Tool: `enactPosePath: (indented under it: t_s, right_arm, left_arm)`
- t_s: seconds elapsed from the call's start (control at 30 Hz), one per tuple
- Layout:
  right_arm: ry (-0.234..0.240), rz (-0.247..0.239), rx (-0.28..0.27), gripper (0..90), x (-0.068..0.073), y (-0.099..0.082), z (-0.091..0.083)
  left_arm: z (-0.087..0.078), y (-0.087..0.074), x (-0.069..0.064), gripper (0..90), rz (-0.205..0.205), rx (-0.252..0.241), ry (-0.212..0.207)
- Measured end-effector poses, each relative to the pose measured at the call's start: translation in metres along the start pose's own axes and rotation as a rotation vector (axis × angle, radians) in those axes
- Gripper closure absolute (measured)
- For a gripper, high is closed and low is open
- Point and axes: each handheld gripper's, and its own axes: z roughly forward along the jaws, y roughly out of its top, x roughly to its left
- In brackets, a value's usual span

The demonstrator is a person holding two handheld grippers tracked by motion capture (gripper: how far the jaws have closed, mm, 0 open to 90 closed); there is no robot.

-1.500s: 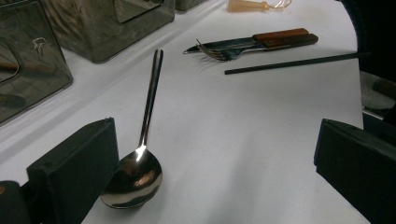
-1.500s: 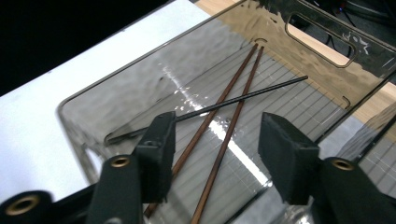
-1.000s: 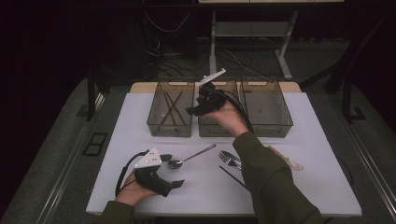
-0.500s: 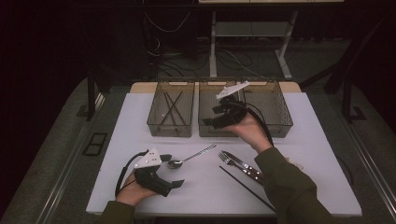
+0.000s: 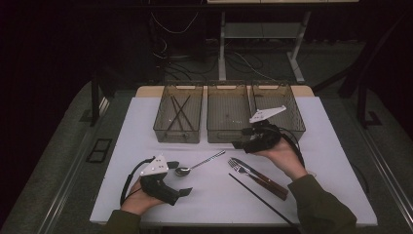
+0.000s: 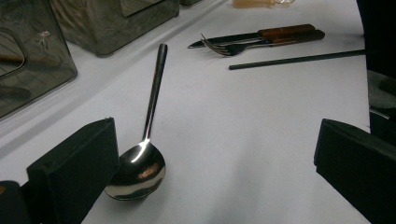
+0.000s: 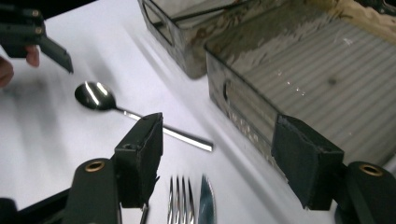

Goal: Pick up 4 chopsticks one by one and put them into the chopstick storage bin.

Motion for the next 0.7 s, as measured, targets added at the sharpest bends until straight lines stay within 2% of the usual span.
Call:
enactPosePath:
  t_s: [0.27, 0.33, 0.5, 0.63, 0.7]
  right_arm:
    - [0.006, -0.006, -0.017, 39.2, 0.005, -0.032, -0.016]
    - [0.020, 0.004, -0.017, 40.0, 0.006, -0.041, -0.019]
    - [0.013, 0.025, -0.026, 41.1, 0.009, -0.063, -0.029]
    - [0.015, 0.022, -0.030, 43.0, 0.013, -0.079, -0.037]
    - [0.013, 0.028, -0.027, 46.6, 0.015, -0.086, -0.041]
  left_arm:
    - [0.000, 0.000, 0.000, 0.0, -0.008, -0.005, 0.000]
    - [0.000, 0.000, 0.000, 0.0, -0.011, -0.004, 0.002]
    - [0.000, -0.001, 0.001, 0.0, -0.012, 0.002, 0.007]
    - [0.001, -0.001, 0.001, 0.0, -0.012, 0.008, 0.014]
    - [0.002, -0.001, 0.001, 0.0, -0.008, 0.015, 0.013]
